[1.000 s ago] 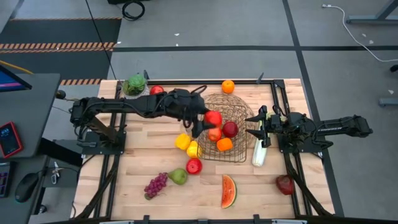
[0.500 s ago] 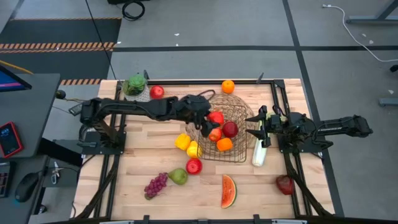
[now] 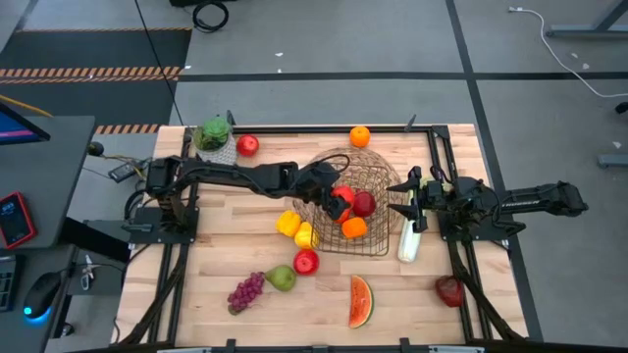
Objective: Build produce basket
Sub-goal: Put the middle red apple into the wire basket
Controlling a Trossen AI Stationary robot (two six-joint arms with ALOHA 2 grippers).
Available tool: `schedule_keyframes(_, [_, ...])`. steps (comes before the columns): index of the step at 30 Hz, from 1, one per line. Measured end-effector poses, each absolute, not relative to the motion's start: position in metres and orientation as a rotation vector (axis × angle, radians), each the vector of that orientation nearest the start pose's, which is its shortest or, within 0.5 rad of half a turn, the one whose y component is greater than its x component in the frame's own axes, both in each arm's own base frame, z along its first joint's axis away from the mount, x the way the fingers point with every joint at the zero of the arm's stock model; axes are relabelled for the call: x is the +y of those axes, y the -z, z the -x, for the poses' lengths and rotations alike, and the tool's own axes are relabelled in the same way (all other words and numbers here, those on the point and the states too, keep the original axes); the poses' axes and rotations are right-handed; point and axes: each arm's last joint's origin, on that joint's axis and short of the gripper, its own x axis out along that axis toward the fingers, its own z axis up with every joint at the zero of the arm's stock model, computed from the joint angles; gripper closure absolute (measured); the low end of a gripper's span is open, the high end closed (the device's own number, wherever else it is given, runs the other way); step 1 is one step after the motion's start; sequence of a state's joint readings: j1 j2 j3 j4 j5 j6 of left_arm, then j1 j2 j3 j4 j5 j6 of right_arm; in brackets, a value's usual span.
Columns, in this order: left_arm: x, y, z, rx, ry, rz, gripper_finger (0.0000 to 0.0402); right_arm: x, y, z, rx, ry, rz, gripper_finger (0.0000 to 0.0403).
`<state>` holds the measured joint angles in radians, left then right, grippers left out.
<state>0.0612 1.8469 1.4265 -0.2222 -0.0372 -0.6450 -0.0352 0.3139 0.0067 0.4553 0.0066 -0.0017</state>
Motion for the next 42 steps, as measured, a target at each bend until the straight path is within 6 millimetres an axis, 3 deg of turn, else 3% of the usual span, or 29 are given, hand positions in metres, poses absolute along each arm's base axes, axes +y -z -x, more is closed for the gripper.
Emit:
schedule_keyframes(10, [0.026,-0.258,-0.419,0.55,-0.289,0.78,0.0087,-0.004,-0.182,-0.116,-0.148,0.042,0.004,0.0172])
schedule_keyframes(18, [0.024,-0.26,-0.42,0.565,-0.225,1.015,0.0087,-0.004,-0.182,-0.116,-0.148,0.042,0.004,0.0172])
schedule_keyframes(24, [0.025,-0.268,-0.421,0.608,0.004,1.128,0.0086,-0.004,-0.182,-0.116,-0.148,0.042,0.004,0.0172])
schedule_keyframes(29, [0.029,-0.277,-0.422,0.634,0.244,1.176,0.0086,-0.004,-0.182,-0.116,-0.148,0.042,0.004,0.0172])
schedule_keyframes(42, [0.029,-0.277,-0.421,0.65,0.257,1.205,0.0086,-0.004,-0.182,-0.116,-0.148,0.042,0.004,0.0172])
